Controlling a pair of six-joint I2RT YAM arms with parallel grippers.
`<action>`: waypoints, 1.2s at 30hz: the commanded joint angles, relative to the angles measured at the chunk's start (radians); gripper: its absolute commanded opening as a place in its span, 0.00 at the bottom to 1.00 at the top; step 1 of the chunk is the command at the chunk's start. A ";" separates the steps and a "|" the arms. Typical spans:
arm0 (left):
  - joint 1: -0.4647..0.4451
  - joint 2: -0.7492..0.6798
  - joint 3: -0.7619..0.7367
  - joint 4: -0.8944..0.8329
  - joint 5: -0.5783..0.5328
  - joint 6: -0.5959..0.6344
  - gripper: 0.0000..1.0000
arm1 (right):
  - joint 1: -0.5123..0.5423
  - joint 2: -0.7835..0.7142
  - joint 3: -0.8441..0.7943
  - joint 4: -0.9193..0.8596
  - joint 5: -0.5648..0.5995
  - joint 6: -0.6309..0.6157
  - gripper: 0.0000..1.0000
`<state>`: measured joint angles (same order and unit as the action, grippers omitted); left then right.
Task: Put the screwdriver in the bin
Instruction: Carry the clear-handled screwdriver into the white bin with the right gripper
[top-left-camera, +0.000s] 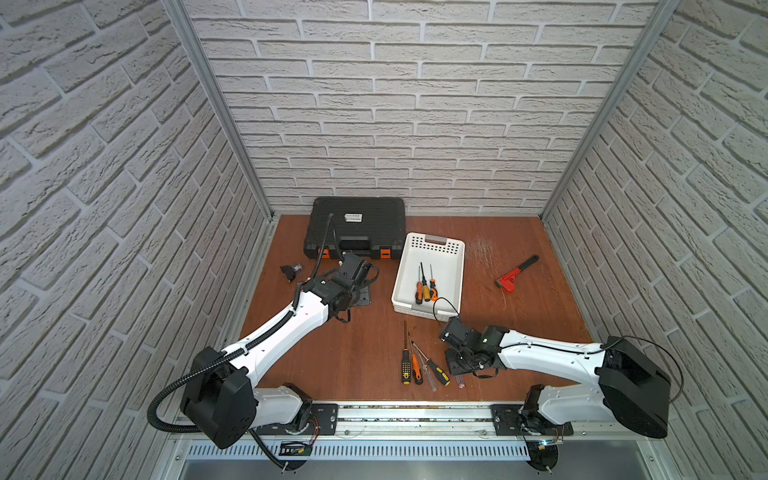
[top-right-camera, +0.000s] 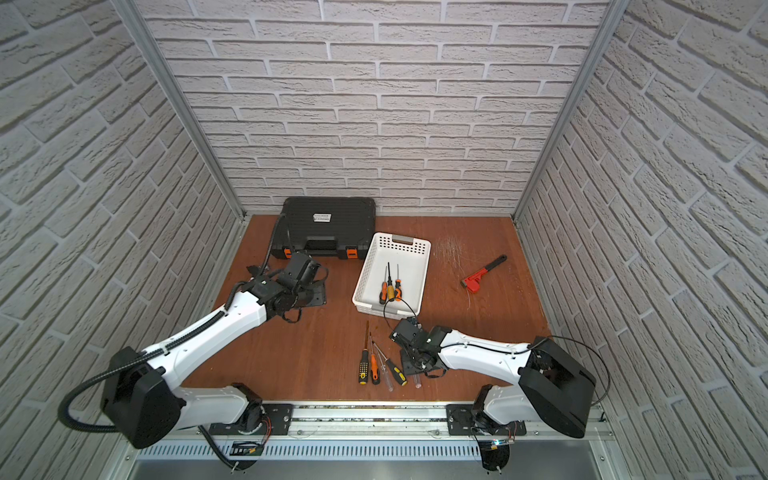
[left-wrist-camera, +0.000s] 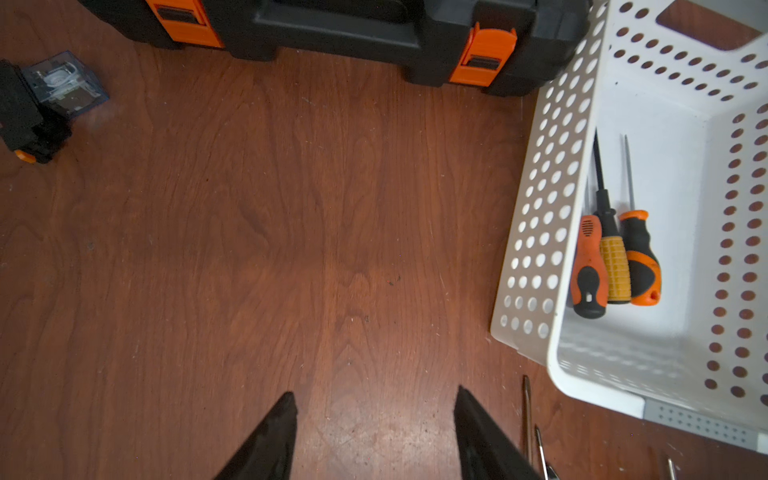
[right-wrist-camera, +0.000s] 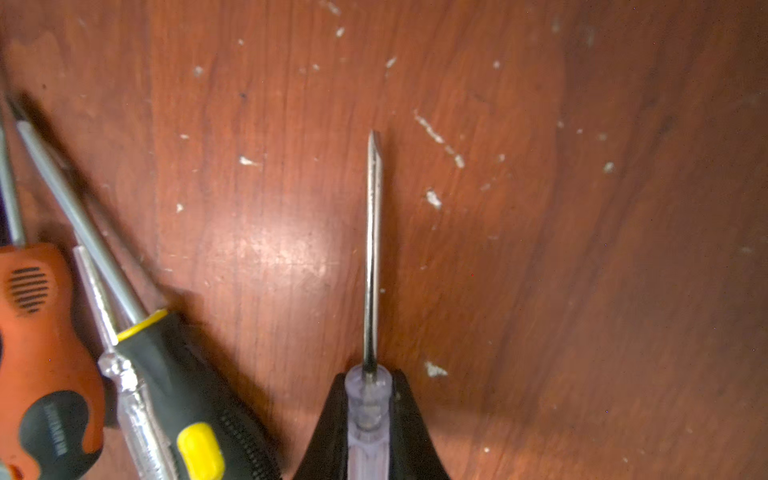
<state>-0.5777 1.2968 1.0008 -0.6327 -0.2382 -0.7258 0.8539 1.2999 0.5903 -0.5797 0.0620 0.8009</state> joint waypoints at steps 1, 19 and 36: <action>0.007 -0.026 -0.014 0.002 -0.003 0.014 0.61 | -0.068 -0.046 -0.072 -0.045 -0.025 0.018 0.06; 0.017 -0.061 -0.050 0.021 0.004 0.003 0.61 | -0.408 -0.293 0.196 -0.230 0.008 -0.170 0.05; 0.019 -0.194 -0.121 -0.031 0.006 -0.051 0.62 | -0.445 0.377 0.761 -0.039 -0.096 -0.370 0.06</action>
<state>-0.5655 1.1275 0.8982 -0.6472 -0.2222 -0.7589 0.4164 1.6230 1.3411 -0.6613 -0.0231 0.4603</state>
